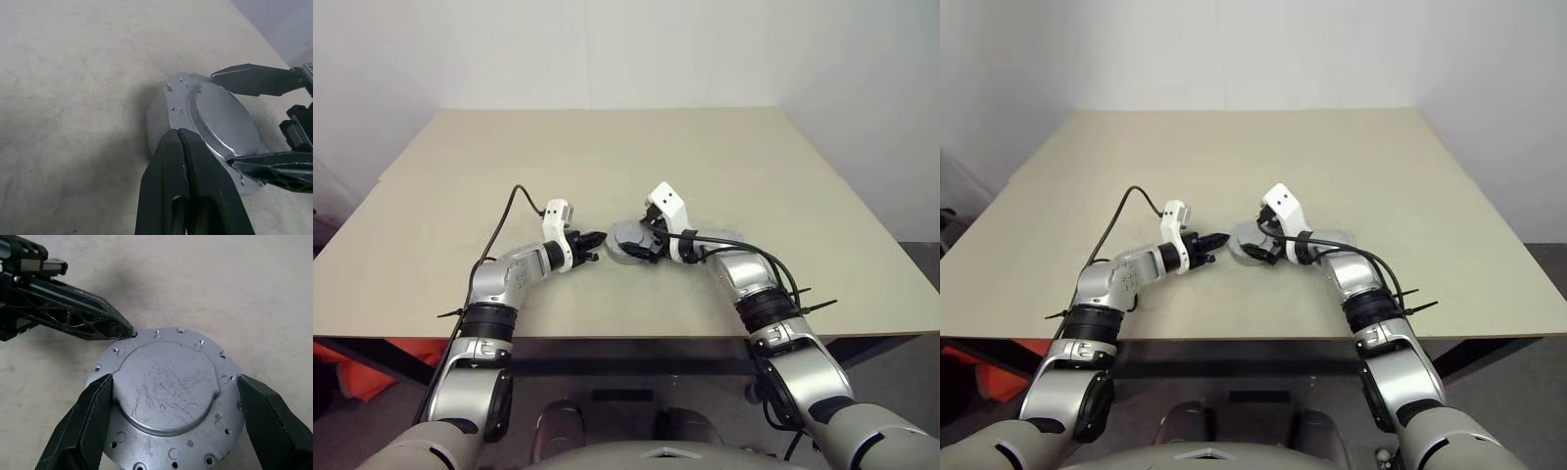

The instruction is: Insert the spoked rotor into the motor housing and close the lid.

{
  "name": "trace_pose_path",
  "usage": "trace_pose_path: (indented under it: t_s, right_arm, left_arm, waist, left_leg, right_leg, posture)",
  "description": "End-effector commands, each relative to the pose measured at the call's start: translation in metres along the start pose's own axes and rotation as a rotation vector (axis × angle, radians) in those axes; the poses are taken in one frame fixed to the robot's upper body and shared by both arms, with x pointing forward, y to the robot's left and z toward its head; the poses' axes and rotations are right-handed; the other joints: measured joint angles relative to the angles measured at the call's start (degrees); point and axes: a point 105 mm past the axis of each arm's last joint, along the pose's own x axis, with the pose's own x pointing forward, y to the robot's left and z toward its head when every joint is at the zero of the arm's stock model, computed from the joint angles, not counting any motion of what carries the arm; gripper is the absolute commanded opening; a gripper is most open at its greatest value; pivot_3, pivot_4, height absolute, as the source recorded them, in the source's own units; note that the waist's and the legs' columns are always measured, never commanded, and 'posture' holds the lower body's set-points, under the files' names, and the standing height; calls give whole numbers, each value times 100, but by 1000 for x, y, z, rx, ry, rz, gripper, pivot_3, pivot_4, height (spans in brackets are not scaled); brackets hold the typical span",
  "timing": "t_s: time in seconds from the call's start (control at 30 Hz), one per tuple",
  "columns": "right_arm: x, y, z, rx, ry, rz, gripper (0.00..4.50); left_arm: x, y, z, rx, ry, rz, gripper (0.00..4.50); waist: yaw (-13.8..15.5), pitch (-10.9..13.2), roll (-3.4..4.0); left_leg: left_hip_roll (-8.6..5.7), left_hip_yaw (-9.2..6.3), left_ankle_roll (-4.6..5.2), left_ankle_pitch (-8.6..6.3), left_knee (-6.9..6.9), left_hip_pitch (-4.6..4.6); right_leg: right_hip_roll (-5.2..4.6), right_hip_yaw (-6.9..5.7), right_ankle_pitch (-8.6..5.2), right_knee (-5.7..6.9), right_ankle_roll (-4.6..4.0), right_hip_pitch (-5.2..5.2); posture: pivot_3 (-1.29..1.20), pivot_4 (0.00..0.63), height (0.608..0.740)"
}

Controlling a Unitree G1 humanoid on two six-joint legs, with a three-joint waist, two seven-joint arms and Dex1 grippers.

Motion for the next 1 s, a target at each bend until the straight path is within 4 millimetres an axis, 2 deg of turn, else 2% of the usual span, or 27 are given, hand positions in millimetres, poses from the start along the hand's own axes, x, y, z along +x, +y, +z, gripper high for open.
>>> trace_pose_path:
  t_s: [0.03,0.3,0.43,0.57,0.67,0.87,1.0]
  right_arm:
    - [-15,-9,21,25,-86,-35,4484]
    - [-34,-6,41,81,-169,-23,4484]
    - [-42,-15,42,188,-184,-59,4484]
    - [-52,-35,25,396,-135,-145,4484]
    - [-64,-45,5,619,-100,-187,4484]
    - [-70,-22,-23,922,-5,-105,4484]
    - [-64,-10,-23,1032,-1,-42,4484]
  left_arm:
    - [7,-12,-10,1,55,-52,0]
    - [10,-14,-15,8,82,-55,0]
    - [10,-15,-17,11,93,-57,0]
    - [11,-16,-20,15,99,-61,0]
    - [11,-16,-20,17,98,-61,0]
    - [10,-17,-22,18,96,-61,0]
    - [9,-17,-22,21,96,-59,0]
  waist:
    - [9,0,0]
    - [14,1,0]
    - [19,1,0]
    - [30,1,0]
    - [44,1,0]
    - [55,0,2]
    - [56,-4,7]
  left_leg:
    - [-2,0,4,-2,0,-2]
    - [-11,2,11,-7,0,-2]
    - [-12,2,11,-7,-1,-3]
    - [-16,2,11,-7,-1,-2]
    - [-18,2,11,-7,-1,-2]
    - [-20,2,11,-7,-8,0]
    - [-21,3,9,-6,-14,5]
  right_leg:
    - [-2,0,8,-1,-14,0]
    - [-15,0,-13,-2,22,1]
    - [-15,0,-13,-3,23,1]
    - [-19,0,-13,-3,23,3]
    - [-21,0,-14,-3,23,3]
    - [-22,0,-17,-4,28,3]
    - [-22,0,-20,-8,32,7]
  posture:
    - [0,0,740]
    - [0,0,740]
    - [0,0,740]
    - [0,0,740]
    - [0,0,740]
    - [0,0,740]
    - [0,0,740]
